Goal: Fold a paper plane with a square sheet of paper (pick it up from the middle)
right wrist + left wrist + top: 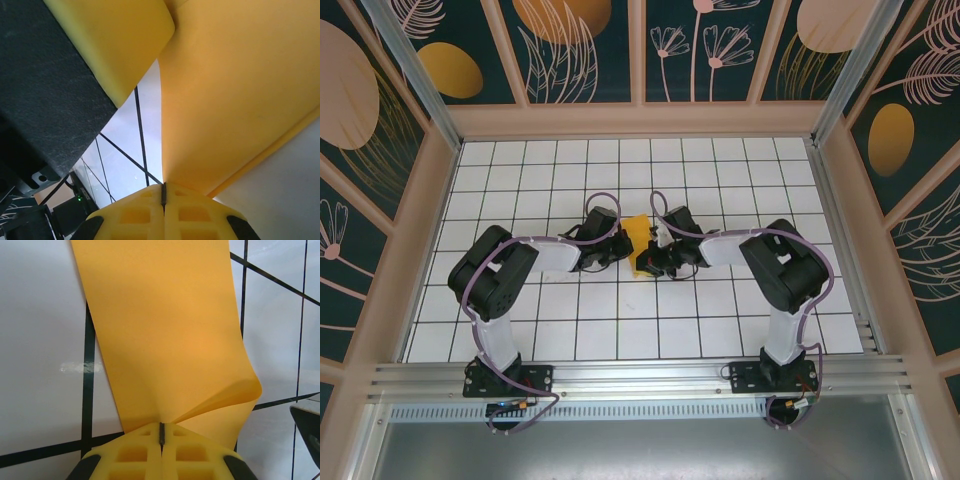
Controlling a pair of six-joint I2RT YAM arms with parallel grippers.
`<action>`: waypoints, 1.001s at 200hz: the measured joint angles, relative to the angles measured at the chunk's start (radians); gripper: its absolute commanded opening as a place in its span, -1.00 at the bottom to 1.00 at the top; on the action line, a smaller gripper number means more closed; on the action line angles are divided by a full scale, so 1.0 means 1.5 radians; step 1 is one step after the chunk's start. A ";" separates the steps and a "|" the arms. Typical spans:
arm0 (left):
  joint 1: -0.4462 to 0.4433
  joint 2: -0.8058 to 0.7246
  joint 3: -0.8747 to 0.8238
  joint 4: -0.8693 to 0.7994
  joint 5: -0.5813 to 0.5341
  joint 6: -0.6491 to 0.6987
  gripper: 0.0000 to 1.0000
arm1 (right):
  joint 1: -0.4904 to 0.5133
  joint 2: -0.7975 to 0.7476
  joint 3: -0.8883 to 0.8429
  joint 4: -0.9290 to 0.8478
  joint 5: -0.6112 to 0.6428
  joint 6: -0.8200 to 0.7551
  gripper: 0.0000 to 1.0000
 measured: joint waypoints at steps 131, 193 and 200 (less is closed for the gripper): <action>0.000 0.000 0.000 0.000 0.000 0.000 -1.00 | 0.001 -0.031 0.006 -0.060 0.025 -0.040 -0.90; 0.000 0.000 0.000 0.000 0.000 0.000 -1.00 | 0.030 -0.008 0.040 -0.057 0.025 -0.045 -0.94; 0.000 0.000 0.000 0.000 0.000 0.000 -1.00 | 0.031 0.000 0.040 -0.057 0.025 -0.044 -0.93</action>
